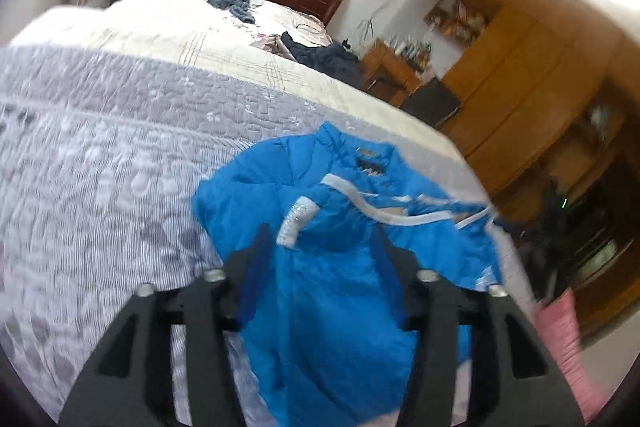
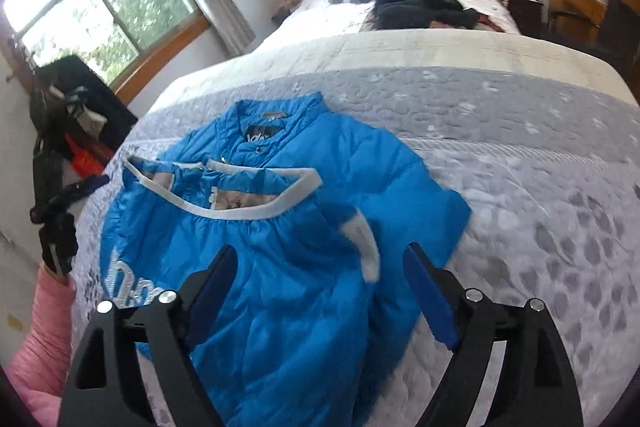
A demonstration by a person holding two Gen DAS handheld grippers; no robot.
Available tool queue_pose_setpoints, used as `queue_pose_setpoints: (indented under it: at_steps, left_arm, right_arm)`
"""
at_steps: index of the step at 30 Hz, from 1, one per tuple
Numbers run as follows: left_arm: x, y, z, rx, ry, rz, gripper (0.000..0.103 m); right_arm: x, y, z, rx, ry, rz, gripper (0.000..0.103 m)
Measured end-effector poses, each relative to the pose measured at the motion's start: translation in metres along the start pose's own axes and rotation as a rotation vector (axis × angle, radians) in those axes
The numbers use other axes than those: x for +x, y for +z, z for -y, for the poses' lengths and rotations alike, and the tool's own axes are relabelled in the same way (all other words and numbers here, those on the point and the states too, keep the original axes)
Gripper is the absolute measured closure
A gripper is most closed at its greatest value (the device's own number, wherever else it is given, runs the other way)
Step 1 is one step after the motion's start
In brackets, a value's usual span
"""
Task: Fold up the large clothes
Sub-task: 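Lift the hem with both grippers and fold it over toward the collar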
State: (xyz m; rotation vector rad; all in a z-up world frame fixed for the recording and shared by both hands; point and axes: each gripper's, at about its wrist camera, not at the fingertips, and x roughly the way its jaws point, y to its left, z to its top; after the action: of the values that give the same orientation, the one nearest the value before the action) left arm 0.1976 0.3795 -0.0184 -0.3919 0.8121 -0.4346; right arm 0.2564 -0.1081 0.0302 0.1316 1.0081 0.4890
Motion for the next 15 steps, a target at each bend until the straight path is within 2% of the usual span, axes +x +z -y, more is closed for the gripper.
queue_pose_setpoints:
  at_steps: [3, 5, 8, 10, 11, 12, 15]
  left_arm:
    - [0.022, 0.001, 0.003, 0.053, 0.007, -0.042, 0.043]
    - [0.037, 0.003, 0.008, 0.096, 0.048, -0.068, 0.042]
    - [0.051, 0.002, 0.019, 0.146, 0.094, -0.086, 0.044]
    - [0.057, 0.0, 0.03, 0.202, 0.173, -0.077, 0.055]
    - [0.058, -0.003, 0.038, 0.246, 0.224, -0.065, 0.074]
    - [0.058, -0.005, 0.042, 0.265, 0.231, -0.057, 0.087]
    - [0.04, -0.015, 0.061, 0.318, 0.246, 0.018, 0.091]
  right_arm:
    - [0.025, 0.005, -0.006, -0.046, -0.008, -0.043, 0.018]
    - [0.036, 0.005, -0.011, -0.072, -0.027, -0.056, 0.02]
    - [0.045, 0.002, -0.02, -0.125, -0.105, -0.054, 0.039]
    - [0.043, -0.001, -0.021, -0.129, -0.105, -0.046, 0.065]
    - [0.04, -0.002, -0.019, -0.116, -0.101, -0.039, 0.07]
    - [0.033, -0.003, -0.016, -0.097, -0.102, -0.024, 0.079]
    - [0.008, -0.011, -0.015, -0.063, -0.065, 0.03, 0.087]
